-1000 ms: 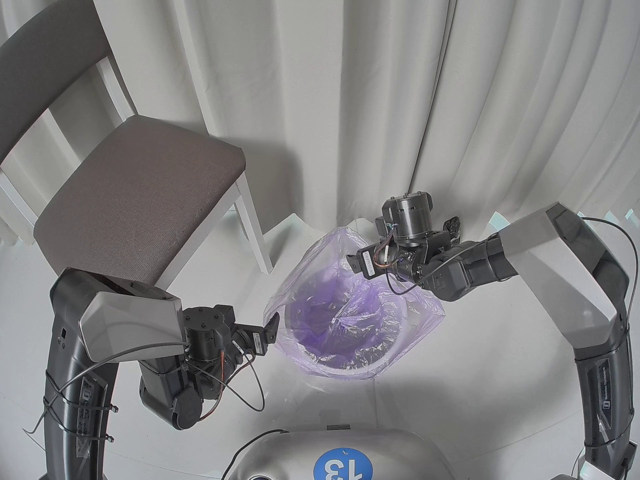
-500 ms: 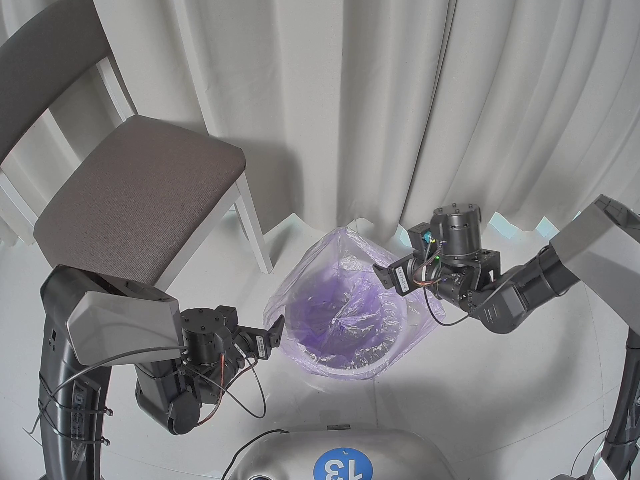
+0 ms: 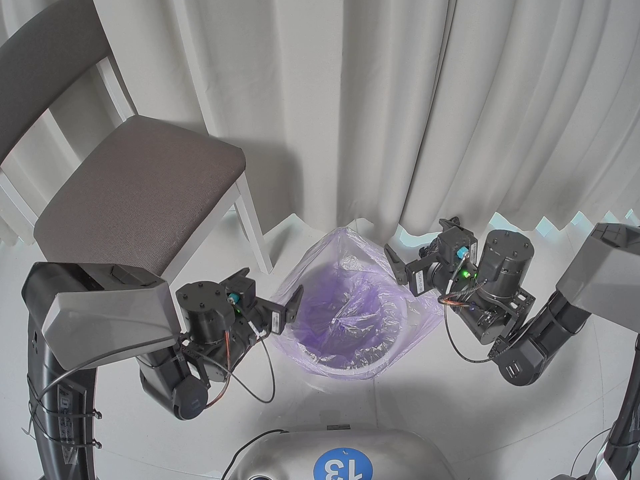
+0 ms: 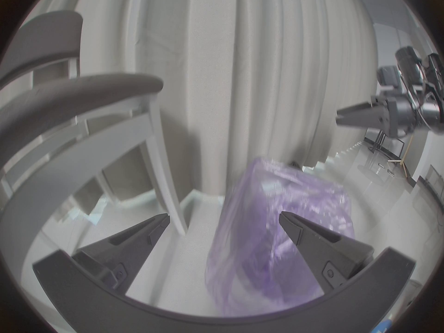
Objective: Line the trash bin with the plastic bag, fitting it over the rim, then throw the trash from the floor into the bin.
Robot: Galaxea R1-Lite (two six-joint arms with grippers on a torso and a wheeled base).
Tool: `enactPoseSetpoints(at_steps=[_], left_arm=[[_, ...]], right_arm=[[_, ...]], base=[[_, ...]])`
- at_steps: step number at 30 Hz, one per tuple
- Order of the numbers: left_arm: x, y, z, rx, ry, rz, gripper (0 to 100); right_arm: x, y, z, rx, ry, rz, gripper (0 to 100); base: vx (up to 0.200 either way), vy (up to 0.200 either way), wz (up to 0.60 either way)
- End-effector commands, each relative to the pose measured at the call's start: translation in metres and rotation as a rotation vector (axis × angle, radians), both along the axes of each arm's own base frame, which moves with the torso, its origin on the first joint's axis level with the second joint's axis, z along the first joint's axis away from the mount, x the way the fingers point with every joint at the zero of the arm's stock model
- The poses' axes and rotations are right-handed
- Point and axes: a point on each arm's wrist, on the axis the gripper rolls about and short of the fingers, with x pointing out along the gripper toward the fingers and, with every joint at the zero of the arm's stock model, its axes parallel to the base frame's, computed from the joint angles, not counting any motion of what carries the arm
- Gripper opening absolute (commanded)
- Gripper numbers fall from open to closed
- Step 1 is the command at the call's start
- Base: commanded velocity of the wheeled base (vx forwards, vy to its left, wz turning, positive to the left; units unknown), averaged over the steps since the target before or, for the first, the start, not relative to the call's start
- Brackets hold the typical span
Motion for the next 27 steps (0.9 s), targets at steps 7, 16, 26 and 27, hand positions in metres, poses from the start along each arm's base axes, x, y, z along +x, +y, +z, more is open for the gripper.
enactPoseSetpoints(at_steps=[7, 16, 26, 27], left_arm=[[0.046, -0.027, 0.010, 0.047, 0.006, -0.017, 100], [0.065, -0.036, 0.010, 0.066, 0.041, -0.012, 100], [0.069, -0.028, -0.009, 0.097, 0.097, 0.014, 100], [0.070, -0.027, -0.010, 0.098, 0.100, 0.017, 100]], right_arm=[[0.051, 0.000, -0.050, -0.035, 0.037, 0.009, 100], [0.081, 0.000, -0.039, -0.047, 0.103, 0.039, 100], [0.100, -0.016, -0.050, -0.088, 0.196, 0.023, 100], [0.101, -0.017, -0.049, -0.088, 0.196, 0.022, 100]], base=[[0.000, 0.000, 0.00], [0.000, 0.000, 0.00], [0.000, 0.000, 0.00], [0.000, 0.000, 0.00]])
